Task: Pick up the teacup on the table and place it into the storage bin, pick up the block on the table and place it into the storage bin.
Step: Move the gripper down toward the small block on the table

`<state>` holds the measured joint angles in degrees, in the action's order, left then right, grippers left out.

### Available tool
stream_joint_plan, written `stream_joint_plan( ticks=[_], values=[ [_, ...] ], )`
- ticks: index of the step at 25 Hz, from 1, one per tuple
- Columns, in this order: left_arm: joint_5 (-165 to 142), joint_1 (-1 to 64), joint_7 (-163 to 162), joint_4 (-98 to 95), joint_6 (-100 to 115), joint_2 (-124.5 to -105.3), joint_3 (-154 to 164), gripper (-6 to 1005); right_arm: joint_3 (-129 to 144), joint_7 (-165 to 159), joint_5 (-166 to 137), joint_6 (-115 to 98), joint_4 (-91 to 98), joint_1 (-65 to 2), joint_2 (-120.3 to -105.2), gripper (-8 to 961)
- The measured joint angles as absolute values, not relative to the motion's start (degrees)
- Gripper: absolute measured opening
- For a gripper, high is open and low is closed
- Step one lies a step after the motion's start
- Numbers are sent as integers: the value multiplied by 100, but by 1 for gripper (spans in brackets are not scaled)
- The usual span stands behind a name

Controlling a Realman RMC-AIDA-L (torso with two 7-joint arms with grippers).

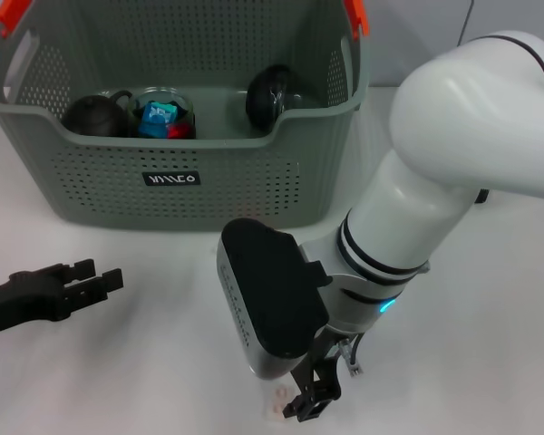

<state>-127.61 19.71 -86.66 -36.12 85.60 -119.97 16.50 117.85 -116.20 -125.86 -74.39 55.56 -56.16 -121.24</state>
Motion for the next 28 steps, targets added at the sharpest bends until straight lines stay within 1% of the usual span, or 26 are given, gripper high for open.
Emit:
stream_joint_plan(
  ticks=[15, 28],
  values=[
    [-12766, 1981, -8666, -3612, 8509, -11988, 1643, 637, 12234, -11691, -12579, -7240, 5596, -5564, -12157, 674],
    [-12771, 1961, -8666, -3612, 8505, -11988, 1643, 637, 12396, -13289, -13094, -7090, 5723, -5728, -12161, 674]
  ],
)
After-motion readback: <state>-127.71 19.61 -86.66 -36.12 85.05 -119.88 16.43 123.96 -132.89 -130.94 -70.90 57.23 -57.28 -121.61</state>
